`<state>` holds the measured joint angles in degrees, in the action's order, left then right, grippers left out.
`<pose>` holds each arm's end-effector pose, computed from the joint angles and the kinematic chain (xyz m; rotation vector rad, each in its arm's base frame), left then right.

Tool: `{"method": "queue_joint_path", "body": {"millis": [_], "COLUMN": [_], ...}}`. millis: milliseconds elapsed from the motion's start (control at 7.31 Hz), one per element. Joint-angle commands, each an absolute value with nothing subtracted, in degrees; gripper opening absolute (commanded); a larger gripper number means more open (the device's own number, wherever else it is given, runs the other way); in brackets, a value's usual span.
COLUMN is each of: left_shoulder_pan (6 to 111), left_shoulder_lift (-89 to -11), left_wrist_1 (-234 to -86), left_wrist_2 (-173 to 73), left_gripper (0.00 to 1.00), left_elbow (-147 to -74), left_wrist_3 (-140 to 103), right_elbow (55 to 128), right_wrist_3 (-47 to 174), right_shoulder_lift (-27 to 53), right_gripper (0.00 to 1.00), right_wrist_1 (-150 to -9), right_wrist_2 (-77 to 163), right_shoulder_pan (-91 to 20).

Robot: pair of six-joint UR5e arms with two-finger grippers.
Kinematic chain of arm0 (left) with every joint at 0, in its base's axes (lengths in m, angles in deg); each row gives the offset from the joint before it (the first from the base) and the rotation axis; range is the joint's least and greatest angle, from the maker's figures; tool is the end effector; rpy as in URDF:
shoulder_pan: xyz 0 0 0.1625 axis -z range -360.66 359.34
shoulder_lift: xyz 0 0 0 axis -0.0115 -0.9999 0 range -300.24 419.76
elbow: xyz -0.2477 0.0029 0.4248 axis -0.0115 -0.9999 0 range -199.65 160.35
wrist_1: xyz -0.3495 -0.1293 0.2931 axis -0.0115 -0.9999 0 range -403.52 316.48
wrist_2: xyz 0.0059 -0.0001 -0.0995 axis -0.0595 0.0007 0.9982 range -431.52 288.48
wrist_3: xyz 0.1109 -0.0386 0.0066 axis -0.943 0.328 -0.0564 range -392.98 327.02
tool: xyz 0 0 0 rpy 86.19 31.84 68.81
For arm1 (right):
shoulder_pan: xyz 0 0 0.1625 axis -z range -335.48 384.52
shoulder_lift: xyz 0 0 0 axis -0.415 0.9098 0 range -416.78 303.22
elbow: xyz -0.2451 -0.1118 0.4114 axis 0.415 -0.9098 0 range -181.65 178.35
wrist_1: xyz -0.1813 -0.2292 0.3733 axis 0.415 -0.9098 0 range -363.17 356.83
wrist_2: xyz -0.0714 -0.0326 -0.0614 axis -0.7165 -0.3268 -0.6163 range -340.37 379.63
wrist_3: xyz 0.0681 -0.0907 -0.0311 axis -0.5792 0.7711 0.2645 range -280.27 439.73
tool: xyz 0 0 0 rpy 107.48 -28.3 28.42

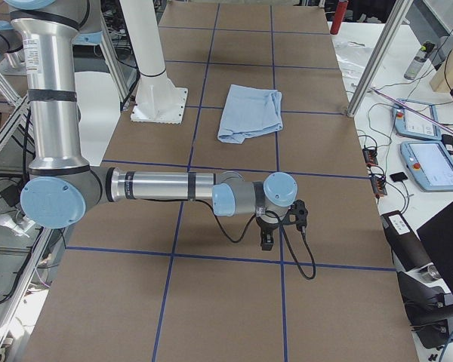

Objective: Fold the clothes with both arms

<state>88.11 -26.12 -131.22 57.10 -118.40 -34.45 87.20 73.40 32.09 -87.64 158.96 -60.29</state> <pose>-0.0487 -0.5226 0.7040 0.0405 0.6738 0.0590 -0.0078 -0.5729 0.7211 0.0035 -0.8651 -0.0229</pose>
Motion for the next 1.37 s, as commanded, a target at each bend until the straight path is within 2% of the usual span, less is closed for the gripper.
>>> {"method": "queue_joint_path", "body": {"millis": [0, 684, 1230], "left_shoulder_pan": [89.0, 89.3, 89.3], "left_shoulder_lift": [-25.7, -25.6, -25.8], "left_wrist_1": [-134.9, -134.9, -134.9], "left_wrist_2": [58.4, 60.1, 60.1], "left_gripper": [1.0, 1.0, 1.0], "left_elbow": [-115.2, -115.4, -115.5], "left_wrist_3": [-36.1, -35.9, -35.6], "right_elbow": [87.3, 87.6, 99.2], "right_wrist_3": [73.4, 73.3, 73.0], "right_shoulder_lift": [33.8, 39.0, 39.2], "right_gripper": [1.0, 1.0, 1.0], "right_wrist_1": [-87.6, -81.4, -94.1], "right_wrist_2": [159.4, 159.0, 158.1], "right_shoulder_pan": [-63.2, -66.9, -69.3]}}
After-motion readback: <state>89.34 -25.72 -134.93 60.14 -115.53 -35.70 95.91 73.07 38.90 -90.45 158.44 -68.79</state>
